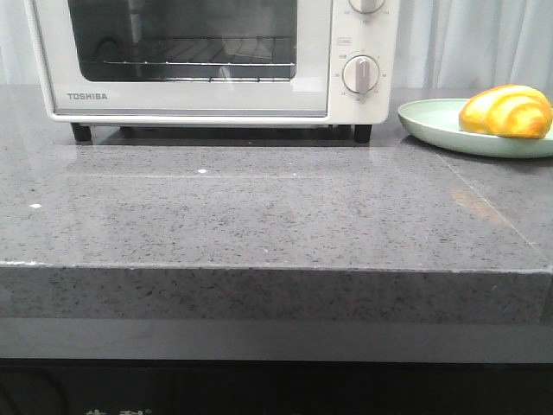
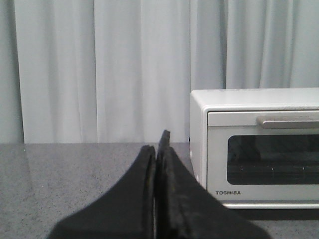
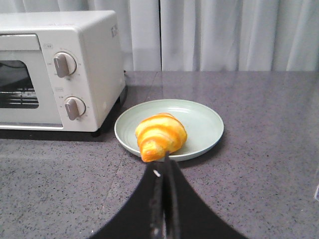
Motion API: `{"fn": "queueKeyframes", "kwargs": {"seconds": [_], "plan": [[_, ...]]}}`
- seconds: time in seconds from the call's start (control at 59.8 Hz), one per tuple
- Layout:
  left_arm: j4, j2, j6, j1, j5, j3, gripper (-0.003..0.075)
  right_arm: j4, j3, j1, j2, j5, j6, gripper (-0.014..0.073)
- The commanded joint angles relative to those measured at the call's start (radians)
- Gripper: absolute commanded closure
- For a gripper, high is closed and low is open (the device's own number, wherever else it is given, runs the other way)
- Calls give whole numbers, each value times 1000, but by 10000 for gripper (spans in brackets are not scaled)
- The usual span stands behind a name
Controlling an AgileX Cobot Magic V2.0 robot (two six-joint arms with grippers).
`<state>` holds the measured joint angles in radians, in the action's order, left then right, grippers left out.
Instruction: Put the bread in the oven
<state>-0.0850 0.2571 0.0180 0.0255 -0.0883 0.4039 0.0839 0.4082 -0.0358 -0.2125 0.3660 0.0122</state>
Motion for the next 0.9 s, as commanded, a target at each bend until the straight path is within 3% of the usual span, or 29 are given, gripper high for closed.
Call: {"fn": "queueKeyframes", "kwargs": {"seconds": [0.0,0.201,0.435,0.569,0.887], "plan": [[-8,119,7,-2,54,94,741,-10,61,9,-66,-74,-2,660],[-8,409,1,41,69,287,741,-9,67,9,-86,-121,-2,660],[-8,746,1,297,80,509,741,-9,67,9,-86,-121,-2,660],[-6,908,1,392,115,616,741,-9,67,9,-86,-124,-2,660],[21,1157,2,426,119,816,741,-9,67,9,-86,-125,-2,660]]}}
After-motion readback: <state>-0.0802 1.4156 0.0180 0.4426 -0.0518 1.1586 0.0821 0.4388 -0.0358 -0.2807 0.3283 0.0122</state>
